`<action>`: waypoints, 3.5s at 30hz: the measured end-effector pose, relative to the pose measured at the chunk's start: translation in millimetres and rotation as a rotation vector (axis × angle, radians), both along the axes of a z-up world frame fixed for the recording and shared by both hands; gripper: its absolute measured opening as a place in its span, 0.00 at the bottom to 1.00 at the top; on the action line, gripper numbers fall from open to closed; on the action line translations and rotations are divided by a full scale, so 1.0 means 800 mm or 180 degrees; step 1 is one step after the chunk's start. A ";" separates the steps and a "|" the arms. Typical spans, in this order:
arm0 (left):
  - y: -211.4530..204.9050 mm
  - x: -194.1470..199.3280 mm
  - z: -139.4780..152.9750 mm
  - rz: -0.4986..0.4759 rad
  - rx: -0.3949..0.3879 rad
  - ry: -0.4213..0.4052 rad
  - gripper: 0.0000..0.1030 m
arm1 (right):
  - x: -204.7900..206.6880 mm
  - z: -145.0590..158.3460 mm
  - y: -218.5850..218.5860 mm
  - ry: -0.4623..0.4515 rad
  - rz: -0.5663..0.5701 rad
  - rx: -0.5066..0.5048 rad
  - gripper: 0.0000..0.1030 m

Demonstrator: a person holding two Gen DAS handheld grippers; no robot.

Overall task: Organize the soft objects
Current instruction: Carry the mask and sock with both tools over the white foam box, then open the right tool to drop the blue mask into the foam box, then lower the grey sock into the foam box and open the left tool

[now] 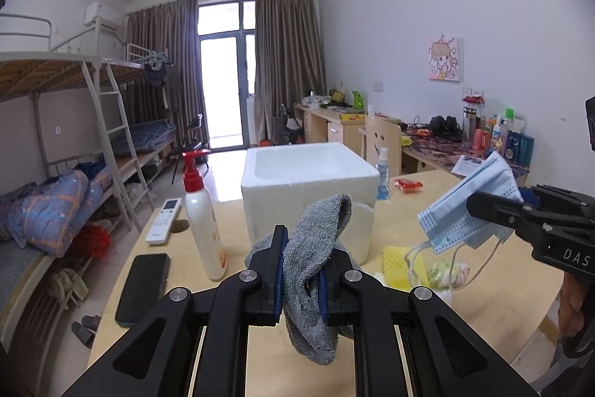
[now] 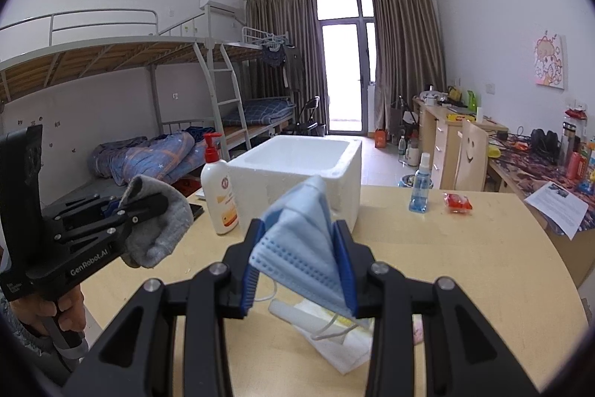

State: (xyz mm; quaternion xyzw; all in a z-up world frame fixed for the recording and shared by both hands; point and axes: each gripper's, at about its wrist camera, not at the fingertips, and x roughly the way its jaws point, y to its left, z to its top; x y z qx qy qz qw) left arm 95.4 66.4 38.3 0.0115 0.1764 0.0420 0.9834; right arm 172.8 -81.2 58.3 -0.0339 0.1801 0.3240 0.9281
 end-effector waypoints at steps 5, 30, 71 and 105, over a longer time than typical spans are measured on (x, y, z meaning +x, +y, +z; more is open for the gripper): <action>0.005 0.013 0.009 -0.0020 -0.0010 -0.0007 0.14 | 0.009 0.005 0.007 0.0029 0.0004 -0.0046 0.40; 0.007 0.071 0.065 -0.0168 -0.0027 -0.0144 0.14 | 0.071 0.056 0.024 -0.0146 0.0004 0.0021 0.40; 0.065 0.130 0.060 0.0123 -0.0053 -0.0101 0.14 | 0.190 0.033 0.139 0.0162 0.0380 -0.0243 0.41; 0.072 0.163 0.062 0.0115 -0.0033 0.0036 0.14 | 0.197 0.038 0.113 0.0095 0.0152 -0.0465 0.99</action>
